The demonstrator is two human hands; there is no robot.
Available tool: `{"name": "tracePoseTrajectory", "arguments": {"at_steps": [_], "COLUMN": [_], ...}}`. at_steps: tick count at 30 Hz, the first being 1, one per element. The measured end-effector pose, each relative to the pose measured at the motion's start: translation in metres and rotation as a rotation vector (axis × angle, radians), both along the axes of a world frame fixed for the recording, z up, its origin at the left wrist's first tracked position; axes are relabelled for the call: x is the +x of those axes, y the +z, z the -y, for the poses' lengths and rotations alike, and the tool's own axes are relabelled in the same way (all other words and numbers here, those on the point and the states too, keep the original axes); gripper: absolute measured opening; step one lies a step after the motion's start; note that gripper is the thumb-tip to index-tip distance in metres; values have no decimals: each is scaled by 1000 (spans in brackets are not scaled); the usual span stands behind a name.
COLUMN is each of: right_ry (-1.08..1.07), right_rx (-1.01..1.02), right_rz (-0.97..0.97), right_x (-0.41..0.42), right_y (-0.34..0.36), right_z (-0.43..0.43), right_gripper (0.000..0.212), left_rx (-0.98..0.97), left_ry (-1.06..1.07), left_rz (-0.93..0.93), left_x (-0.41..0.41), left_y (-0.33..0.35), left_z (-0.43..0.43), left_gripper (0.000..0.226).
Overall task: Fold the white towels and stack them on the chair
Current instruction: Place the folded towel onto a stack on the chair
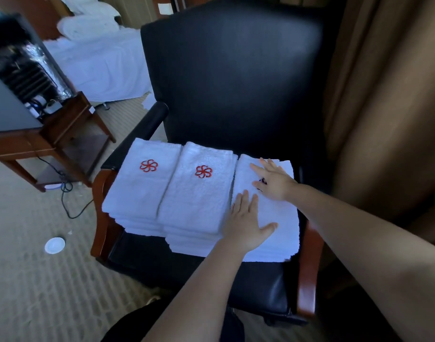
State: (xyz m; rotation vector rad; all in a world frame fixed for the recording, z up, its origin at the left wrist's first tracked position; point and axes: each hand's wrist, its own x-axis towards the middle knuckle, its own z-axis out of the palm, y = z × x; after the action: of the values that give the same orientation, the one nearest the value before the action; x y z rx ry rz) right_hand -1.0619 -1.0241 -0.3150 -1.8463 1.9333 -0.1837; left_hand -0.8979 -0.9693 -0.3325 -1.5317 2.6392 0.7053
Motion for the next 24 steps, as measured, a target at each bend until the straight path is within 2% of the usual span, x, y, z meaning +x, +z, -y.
{"name": "tracePoseTrajectory", "arguments": {"at_steps": [3, 6, 15, 24], "right_ry": [-37, -32, -2, 106], "right_rx": [-81, -127, -205, -413], "right_rz": [71, 65, -5, 12], "right_x": [4, 9, 36, 101], "right_y": [17, 27, 78, 126], "right_z": [-14, -30, -82, -130], "right_gripper": [57, 54, 53, 46], "left_rx": [-116, -193, -288, -402], "left_ry": [7, -28, 85, 221], "left_rz": [-91, -81, 12, 40], "left_x": [13, 29, 101, 179], "left_y": [17, 30, 68, 121], "left_z": [-7, -21, -61, -99], "left_gripper": [75, 68, 69, 70]}}
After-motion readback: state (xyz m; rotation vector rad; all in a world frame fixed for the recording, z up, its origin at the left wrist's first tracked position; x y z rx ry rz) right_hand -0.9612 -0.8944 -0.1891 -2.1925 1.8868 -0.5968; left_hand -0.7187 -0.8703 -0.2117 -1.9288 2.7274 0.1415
